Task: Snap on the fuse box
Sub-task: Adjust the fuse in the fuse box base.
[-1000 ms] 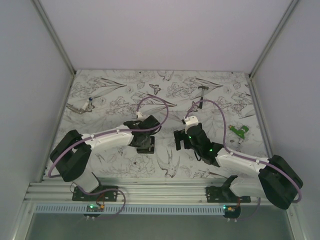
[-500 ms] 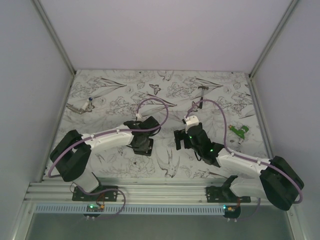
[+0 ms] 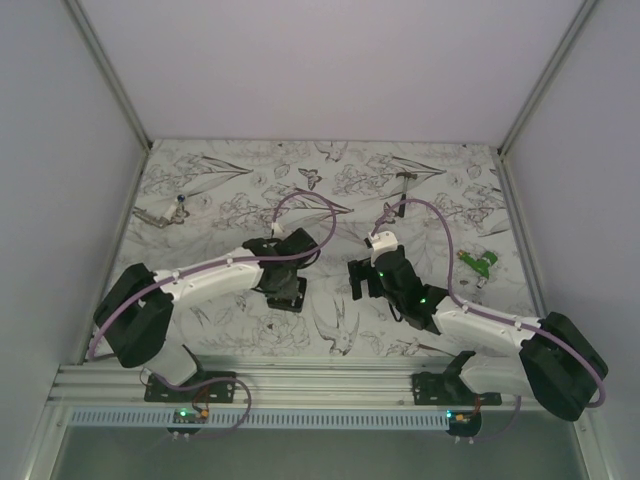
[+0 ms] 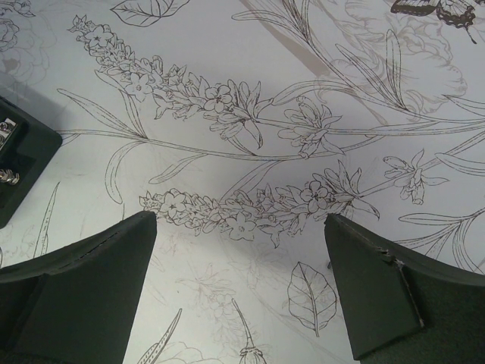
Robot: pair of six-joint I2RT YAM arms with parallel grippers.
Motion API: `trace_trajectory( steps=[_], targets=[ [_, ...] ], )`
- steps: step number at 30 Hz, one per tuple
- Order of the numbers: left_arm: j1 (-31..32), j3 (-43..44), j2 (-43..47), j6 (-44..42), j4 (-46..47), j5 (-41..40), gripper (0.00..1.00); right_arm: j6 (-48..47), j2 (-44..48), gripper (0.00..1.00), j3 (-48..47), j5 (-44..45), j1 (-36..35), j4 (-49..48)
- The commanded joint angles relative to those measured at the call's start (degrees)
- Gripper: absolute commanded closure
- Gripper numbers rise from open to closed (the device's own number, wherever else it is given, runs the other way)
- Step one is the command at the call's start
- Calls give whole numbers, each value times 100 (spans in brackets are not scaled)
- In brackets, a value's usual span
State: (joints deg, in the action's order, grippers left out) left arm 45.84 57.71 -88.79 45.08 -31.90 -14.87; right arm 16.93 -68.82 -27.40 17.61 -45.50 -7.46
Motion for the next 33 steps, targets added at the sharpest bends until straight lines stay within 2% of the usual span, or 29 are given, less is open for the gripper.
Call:
trace_trajectory(
  steps=[1,5,18,33],
  targets=[
    [-90,117,82,-163,-295,-56,77,-4,111,1,11,23,33,-153],
    [-133,150,-26,-184,-302,8,84,9,110,1,11,15,38,-157],
    [-207,122,-171,-223,-304,-43,86,1,88,1,7,22,39,-153],
    [-199,47,-439,-97,-308,119,100,2,86,1,-1,12,33,-159]
  ],
)
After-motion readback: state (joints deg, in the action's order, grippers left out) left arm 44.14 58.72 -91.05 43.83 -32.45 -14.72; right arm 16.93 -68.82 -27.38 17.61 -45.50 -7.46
